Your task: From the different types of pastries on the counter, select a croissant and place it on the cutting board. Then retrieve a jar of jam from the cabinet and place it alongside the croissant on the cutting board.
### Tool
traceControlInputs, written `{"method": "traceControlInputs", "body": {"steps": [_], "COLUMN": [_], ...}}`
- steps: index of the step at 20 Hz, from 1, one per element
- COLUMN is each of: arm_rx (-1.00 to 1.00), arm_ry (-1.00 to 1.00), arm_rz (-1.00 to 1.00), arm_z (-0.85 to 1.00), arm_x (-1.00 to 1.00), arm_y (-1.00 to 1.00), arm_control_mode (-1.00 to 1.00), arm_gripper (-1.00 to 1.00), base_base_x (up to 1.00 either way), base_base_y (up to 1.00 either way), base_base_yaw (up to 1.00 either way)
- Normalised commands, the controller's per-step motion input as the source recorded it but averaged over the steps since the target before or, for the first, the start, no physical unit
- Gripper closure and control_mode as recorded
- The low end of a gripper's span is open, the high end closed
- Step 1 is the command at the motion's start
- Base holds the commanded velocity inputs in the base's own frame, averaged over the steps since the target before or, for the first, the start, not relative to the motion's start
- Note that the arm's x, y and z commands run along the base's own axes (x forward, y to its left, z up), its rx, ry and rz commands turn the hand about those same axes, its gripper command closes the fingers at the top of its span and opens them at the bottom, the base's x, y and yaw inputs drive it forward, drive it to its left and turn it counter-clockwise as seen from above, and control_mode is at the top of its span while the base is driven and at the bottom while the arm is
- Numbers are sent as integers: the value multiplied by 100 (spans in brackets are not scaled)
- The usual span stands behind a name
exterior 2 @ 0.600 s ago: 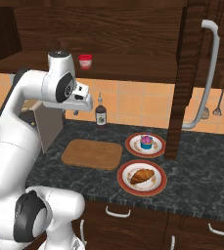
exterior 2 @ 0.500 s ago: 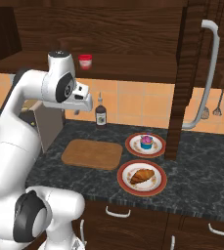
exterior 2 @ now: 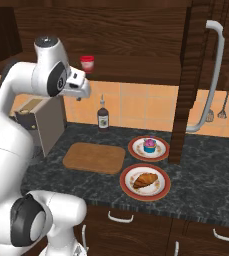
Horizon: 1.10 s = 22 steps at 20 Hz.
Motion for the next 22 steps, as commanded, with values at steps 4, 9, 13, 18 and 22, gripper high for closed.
{"method": "traceControlInputs", "body": {"steps": [4,9,13,18,22], "arm_rx": [0,0,0,1,0], "arm_ry": [-30,-36,-39,-7,8], "arm_rz": [-8,-4,0,0,0], "arm_z": [63,47,27,67,43], "arm_x": [0,16,32,12,3], "arm_y": [7,1,1,-8,-17], "arm_control_mode": [-100,-100,-100,-100,-100], "arm_gripper": [-100,-100,-100,-100,-100], "base_base_x": [0,0,0,0,0], "base_base_y": [0,0,0,0,0], "base_base_yaw": [0,0,0,0,0]}}
